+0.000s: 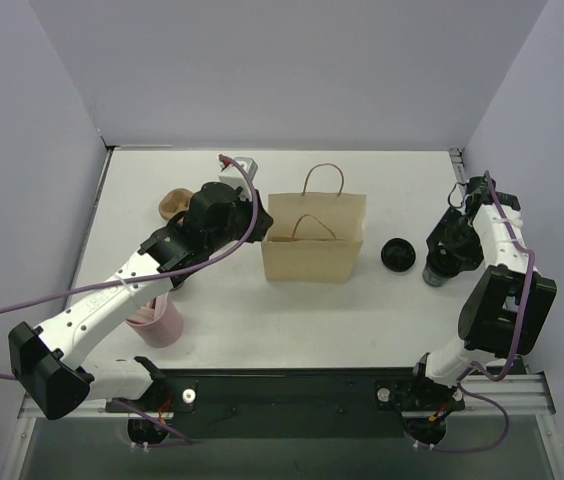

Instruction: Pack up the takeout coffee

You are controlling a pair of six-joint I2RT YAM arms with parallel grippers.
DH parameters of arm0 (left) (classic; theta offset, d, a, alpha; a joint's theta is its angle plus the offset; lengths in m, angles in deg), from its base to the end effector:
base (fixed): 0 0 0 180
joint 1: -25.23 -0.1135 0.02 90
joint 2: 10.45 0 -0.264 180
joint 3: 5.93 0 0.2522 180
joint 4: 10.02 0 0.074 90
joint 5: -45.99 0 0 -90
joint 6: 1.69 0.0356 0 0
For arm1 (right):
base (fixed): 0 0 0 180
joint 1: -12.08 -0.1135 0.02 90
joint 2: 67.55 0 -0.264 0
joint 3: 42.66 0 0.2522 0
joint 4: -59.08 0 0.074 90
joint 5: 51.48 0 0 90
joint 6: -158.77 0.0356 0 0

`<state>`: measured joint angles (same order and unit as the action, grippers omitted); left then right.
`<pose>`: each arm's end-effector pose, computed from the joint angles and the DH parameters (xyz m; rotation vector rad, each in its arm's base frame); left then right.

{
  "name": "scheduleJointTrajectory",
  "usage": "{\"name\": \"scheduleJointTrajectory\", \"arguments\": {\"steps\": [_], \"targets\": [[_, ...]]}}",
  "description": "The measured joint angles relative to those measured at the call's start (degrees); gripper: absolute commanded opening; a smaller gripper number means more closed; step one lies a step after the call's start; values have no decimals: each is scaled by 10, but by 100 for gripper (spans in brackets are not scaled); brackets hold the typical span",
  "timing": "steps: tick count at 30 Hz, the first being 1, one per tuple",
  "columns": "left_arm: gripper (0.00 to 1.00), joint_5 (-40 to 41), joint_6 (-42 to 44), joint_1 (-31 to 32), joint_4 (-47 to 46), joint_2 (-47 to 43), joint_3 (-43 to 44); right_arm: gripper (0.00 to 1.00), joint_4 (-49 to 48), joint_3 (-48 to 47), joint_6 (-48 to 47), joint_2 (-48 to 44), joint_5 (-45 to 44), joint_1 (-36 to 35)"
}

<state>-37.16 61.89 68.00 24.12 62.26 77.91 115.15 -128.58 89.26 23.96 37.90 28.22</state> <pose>0.2155 -0.1936 0.3715 0.2090 2.0202 -0.6625 0.3169 -0.0921 0.2564 0.8352 2.5117 0.0111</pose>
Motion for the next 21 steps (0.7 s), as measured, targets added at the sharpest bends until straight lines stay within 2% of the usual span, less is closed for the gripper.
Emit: {"name": "scheduleJointTrajectory", "arguments": {"steps": [4,10,14,21], "targets": [[44,13,-4,0,1,0,0,57,-3,4,-1,-5,0,-1],[46,27,1,0,-5,3,1,56,0,5,-6,-9,-4,-21],[49,63,6,0,-1,19,18,56,8,2,-7,-19,-9,-48],[49,109,12,-1,0,34,33,55,33,-60,-7,-51,-33,-102]]}}
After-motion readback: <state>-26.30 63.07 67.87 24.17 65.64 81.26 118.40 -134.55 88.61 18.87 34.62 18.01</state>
